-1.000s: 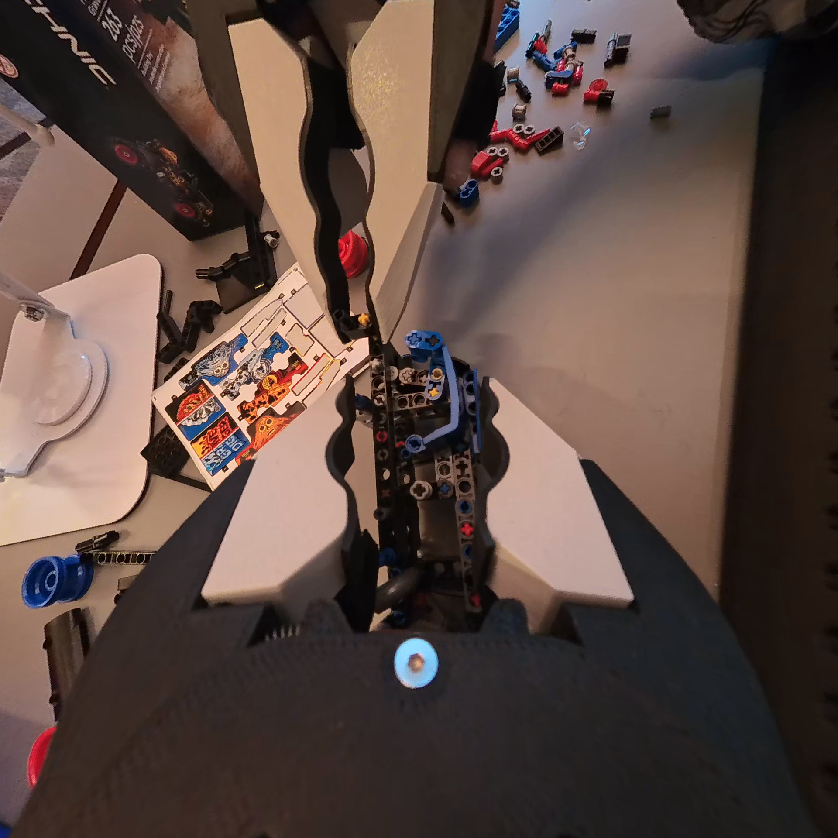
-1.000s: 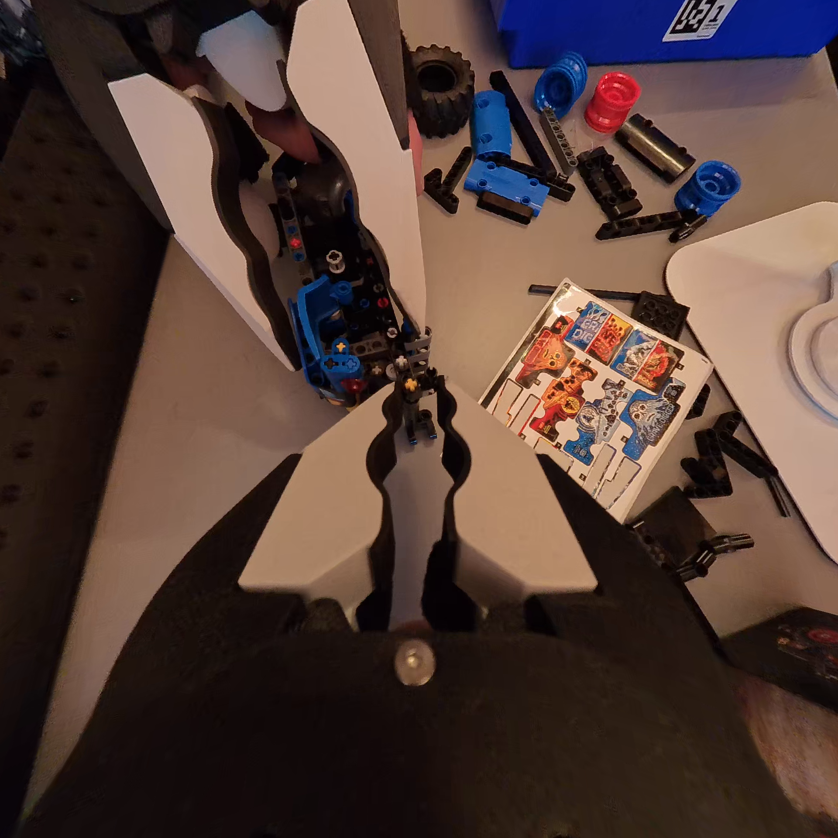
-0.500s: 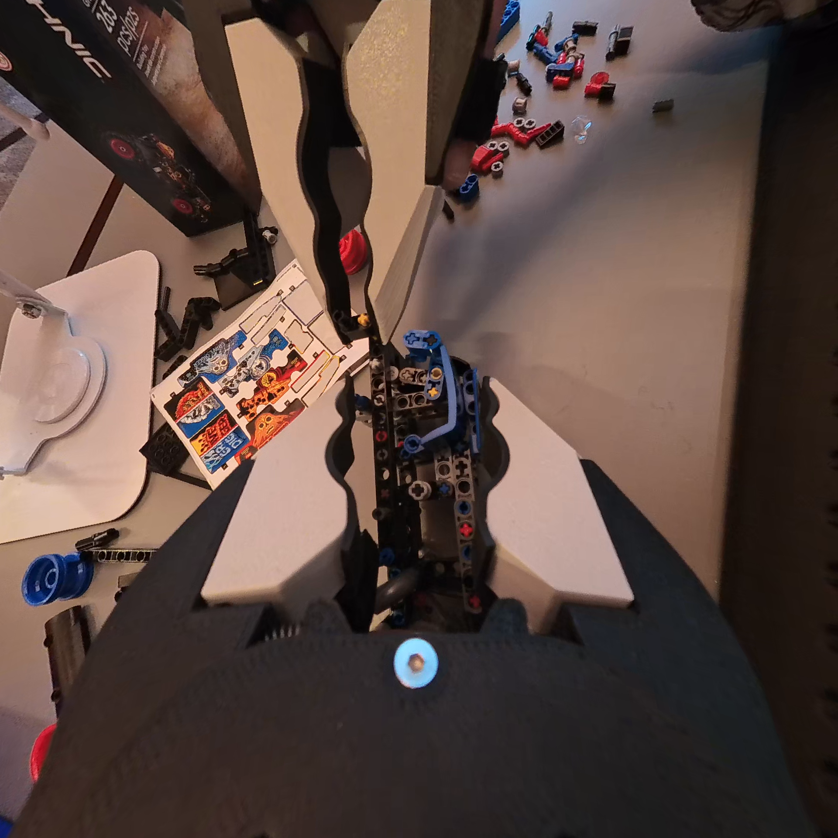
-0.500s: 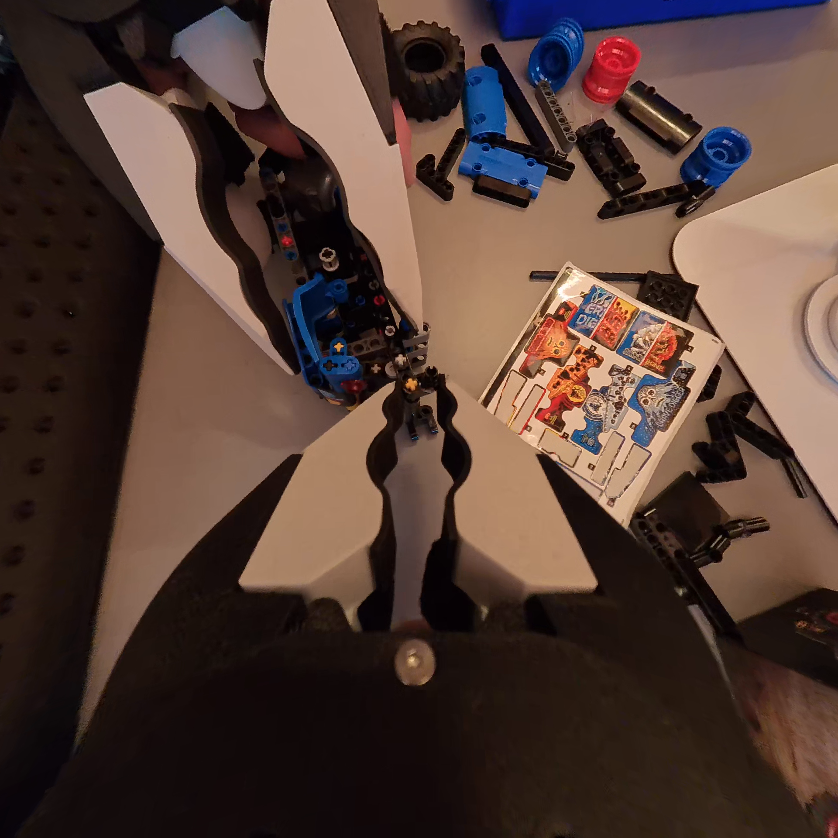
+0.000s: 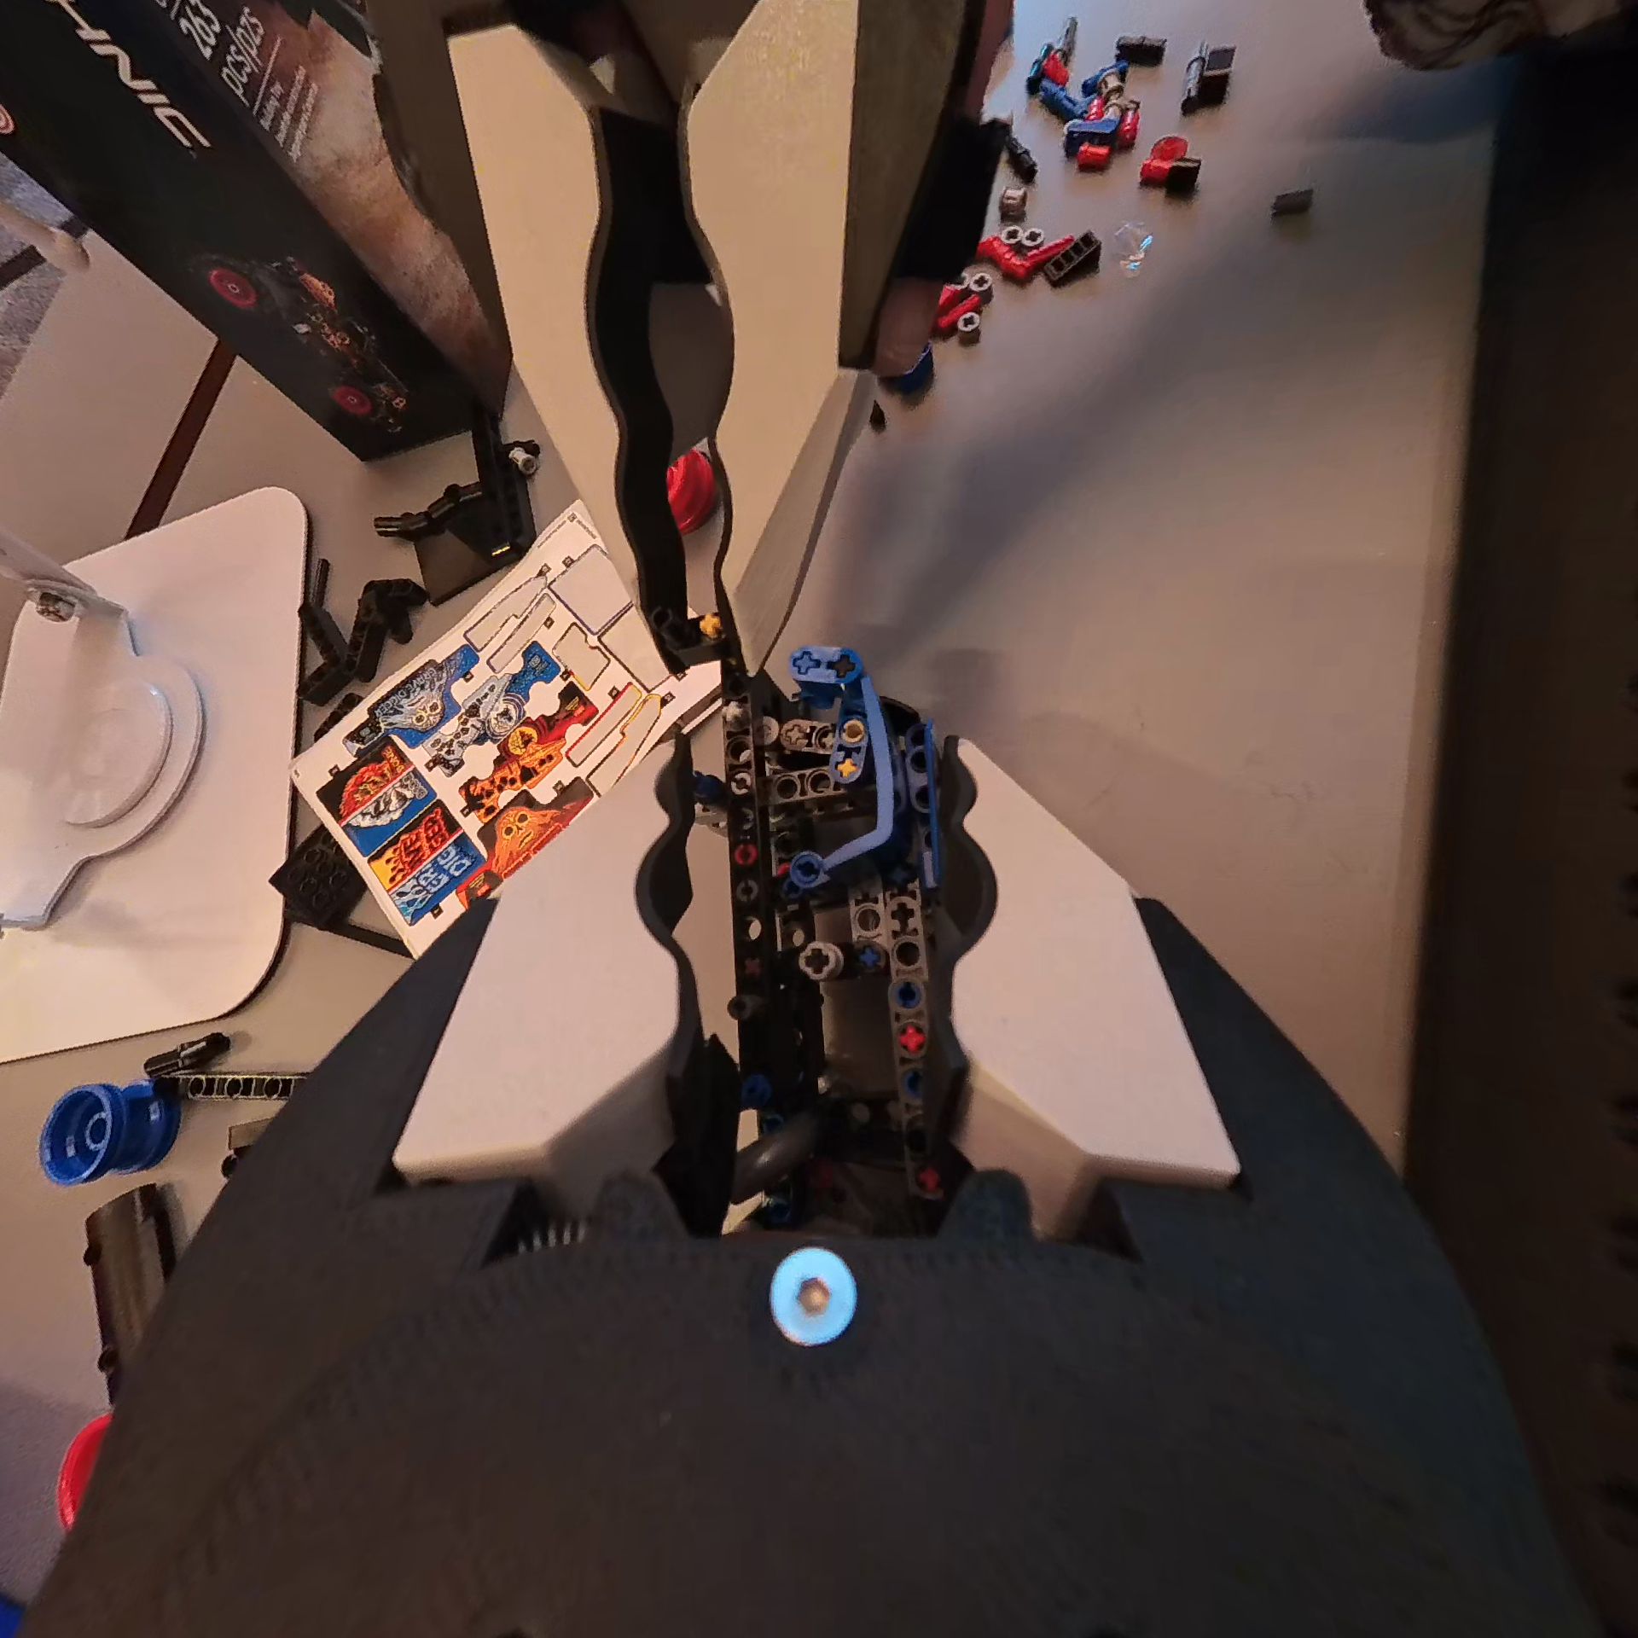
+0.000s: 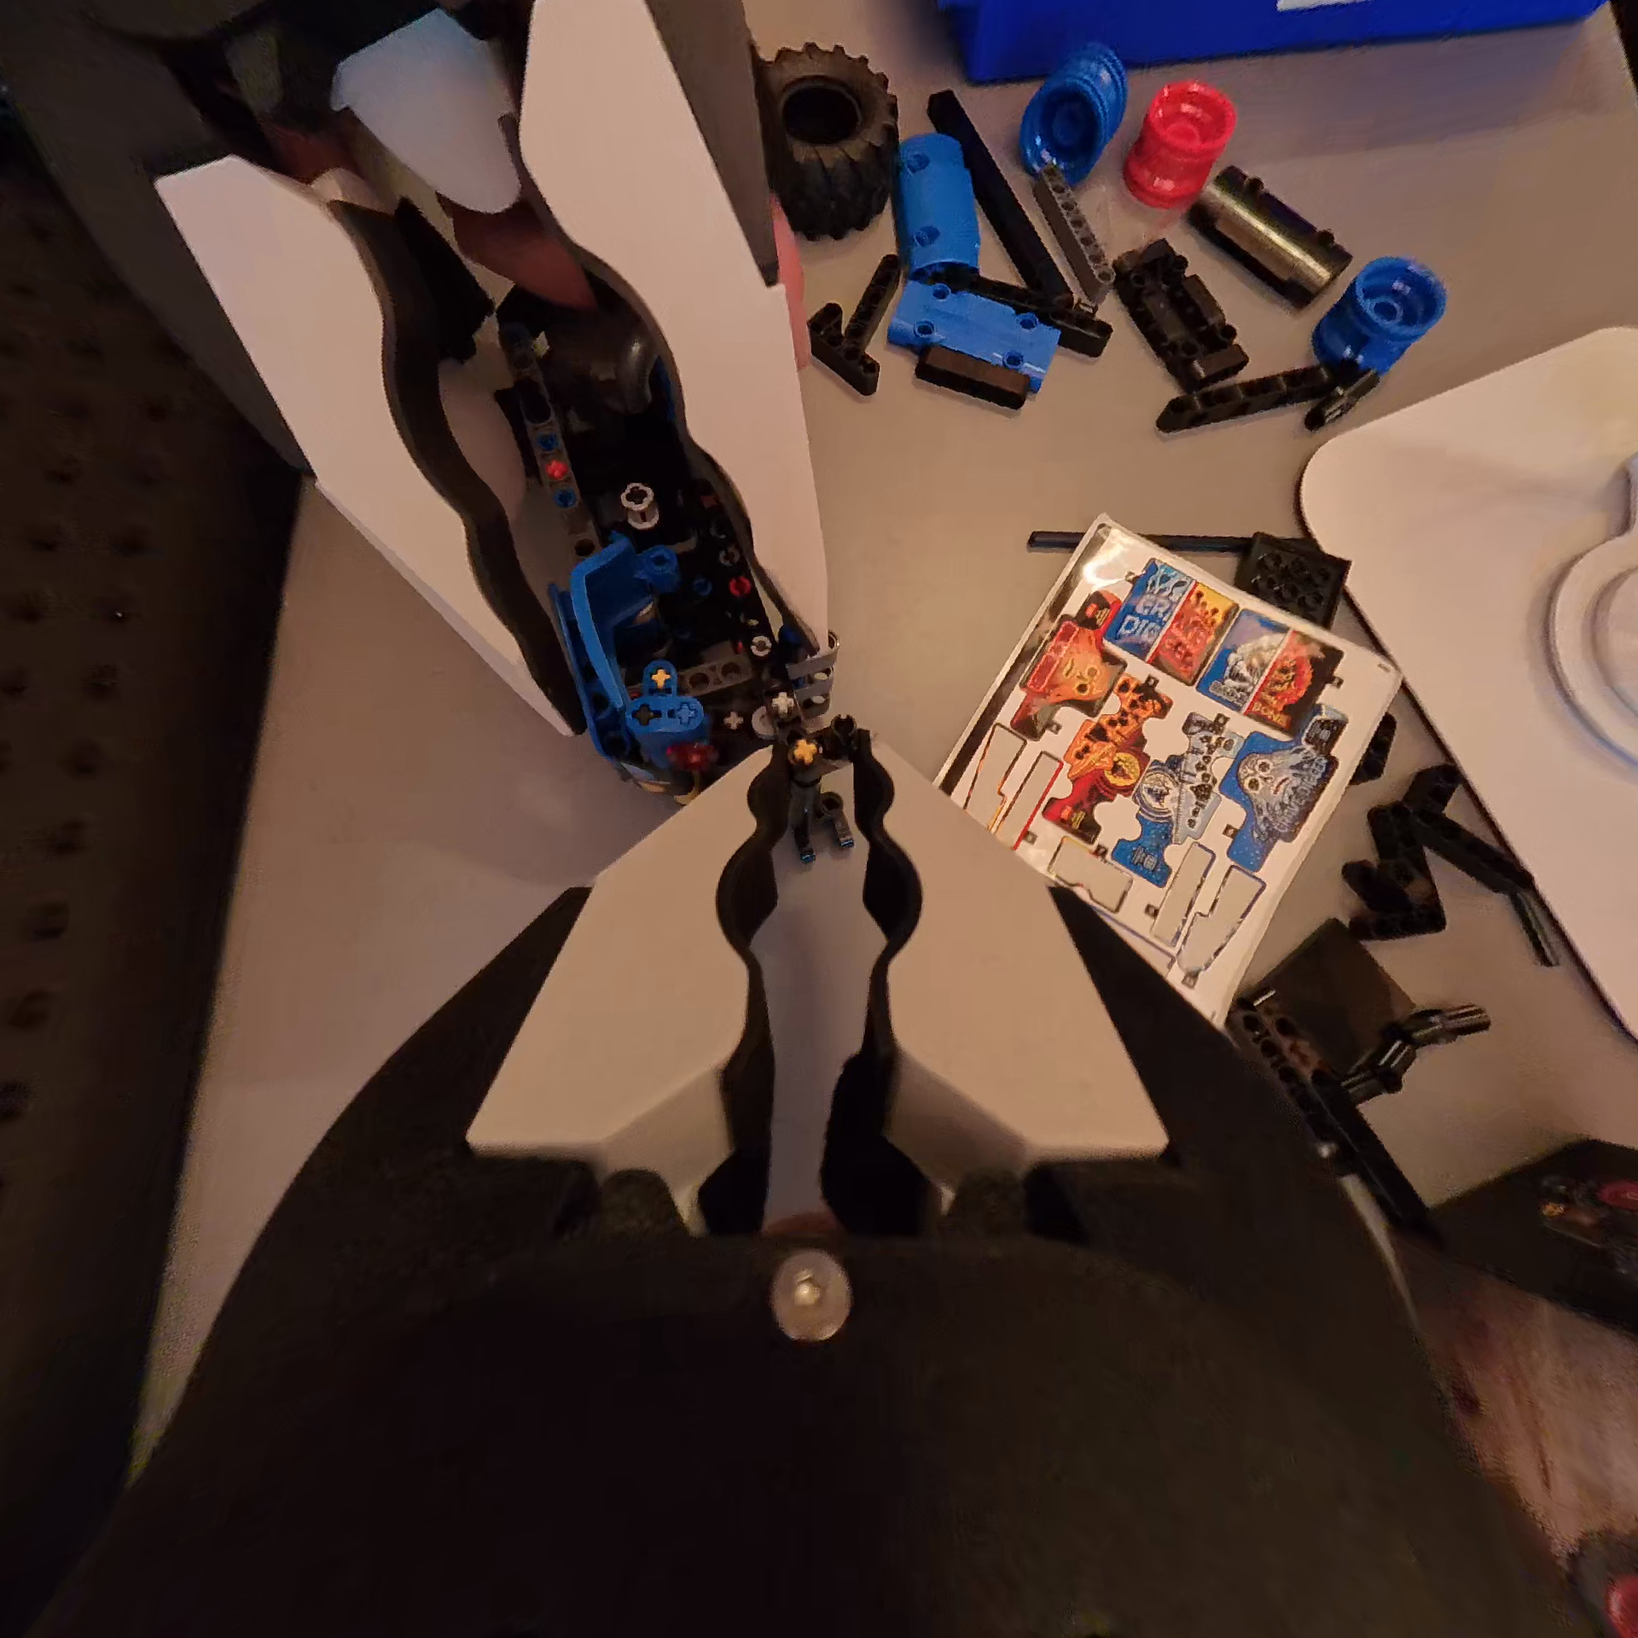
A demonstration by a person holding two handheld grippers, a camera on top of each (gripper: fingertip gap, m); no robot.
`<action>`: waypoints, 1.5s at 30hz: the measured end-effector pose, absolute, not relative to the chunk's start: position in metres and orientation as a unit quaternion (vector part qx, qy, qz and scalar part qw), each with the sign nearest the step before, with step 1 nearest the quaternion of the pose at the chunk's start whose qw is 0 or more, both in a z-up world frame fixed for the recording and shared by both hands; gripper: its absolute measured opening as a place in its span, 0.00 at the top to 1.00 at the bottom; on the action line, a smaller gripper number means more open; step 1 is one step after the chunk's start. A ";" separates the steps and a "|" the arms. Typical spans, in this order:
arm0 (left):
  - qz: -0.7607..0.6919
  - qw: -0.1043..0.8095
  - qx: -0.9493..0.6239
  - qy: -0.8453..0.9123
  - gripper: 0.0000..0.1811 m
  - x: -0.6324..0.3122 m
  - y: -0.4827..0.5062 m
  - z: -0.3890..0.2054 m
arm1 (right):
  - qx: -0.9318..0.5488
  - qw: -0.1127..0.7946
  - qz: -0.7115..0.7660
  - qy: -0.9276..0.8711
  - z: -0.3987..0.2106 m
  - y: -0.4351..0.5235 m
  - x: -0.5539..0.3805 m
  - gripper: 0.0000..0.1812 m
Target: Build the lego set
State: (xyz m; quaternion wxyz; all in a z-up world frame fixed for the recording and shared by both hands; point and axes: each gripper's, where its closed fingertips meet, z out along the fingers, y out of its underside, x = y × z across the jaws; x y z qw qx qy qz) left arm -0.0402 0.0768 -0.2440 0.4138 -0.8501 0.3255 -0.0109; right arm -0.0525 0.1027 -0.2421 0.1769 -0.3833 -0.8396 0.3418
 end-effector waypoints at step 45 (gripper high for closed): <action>-0.036 0.409 -0.836 0.365 0.69 -0.039 0.058 -0.240 | -0.624 0.292 0.194 -0.699 -0.227 0.298 0.091 0.87</action>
